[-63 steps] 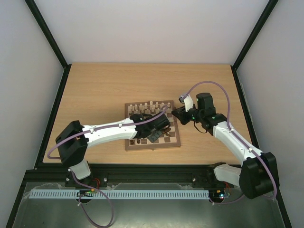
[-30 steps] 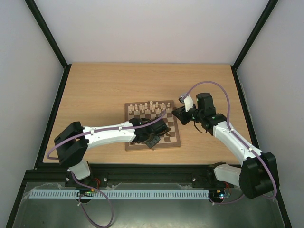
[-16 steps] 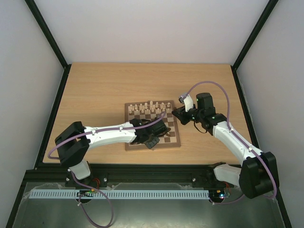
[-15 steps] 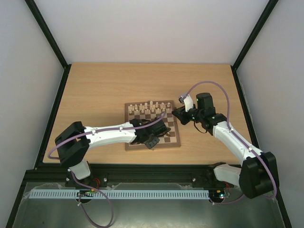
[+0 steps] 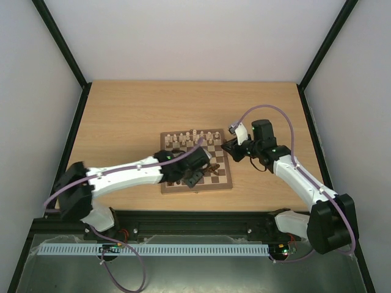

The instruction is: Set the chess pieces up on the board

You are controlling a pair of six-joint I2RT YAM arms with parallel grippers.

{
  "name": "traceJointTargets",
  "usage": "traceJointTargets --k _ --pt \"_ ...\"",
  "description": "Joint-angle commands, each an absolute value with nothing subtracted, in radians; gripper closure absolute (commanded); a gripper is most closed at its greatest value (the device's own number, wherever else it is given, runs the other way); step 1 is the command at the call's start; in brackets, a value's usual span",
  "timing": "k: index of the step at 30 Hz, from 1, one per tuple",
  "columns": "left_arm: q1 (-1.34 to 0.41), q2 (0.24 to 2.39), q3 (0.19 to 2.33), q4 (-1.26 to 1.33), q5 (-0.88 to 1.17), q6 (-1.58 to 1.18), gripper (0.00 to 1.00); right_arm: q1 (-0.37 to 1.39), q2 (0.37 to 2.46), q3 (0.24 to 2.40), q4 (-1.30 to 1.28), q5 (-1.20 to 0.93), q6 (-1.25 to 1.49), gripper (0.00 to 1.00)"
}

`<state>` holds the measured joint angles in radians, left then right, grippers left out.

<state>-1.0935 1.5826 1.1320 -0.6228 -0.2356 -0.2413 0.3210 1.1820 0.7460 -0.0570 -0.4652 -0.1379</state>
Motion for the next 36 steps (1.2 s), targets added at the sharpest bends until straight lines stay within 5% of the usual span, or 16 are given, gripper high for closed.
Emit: traceJointTargets --k 1,7,15,36 --pt "-1.013 1.398 1.156 -0.589 -0.183 -0.276 0.38 0.334 1.222 0.804 -0.195 -0.481 -0.301 0.9" --pt "-0.737 1.289 1.014 -0.356 0.283 -0.41 0.37 0.439 1.205 0.822 -0.307 -0.442 -0.444 0.89" --pt "-0.695 1.402 0.966 -0.155 0.606 -0.538 0.46 0.639 1.264 0.89 -0.412 -0.233 -0.527 0.89" --pt "-0.705 1.53 0.923 0.058 0.739 -0.687 0.53 0.681 1.269 0.921 -0.427 -0.242 -0.498 0.88"
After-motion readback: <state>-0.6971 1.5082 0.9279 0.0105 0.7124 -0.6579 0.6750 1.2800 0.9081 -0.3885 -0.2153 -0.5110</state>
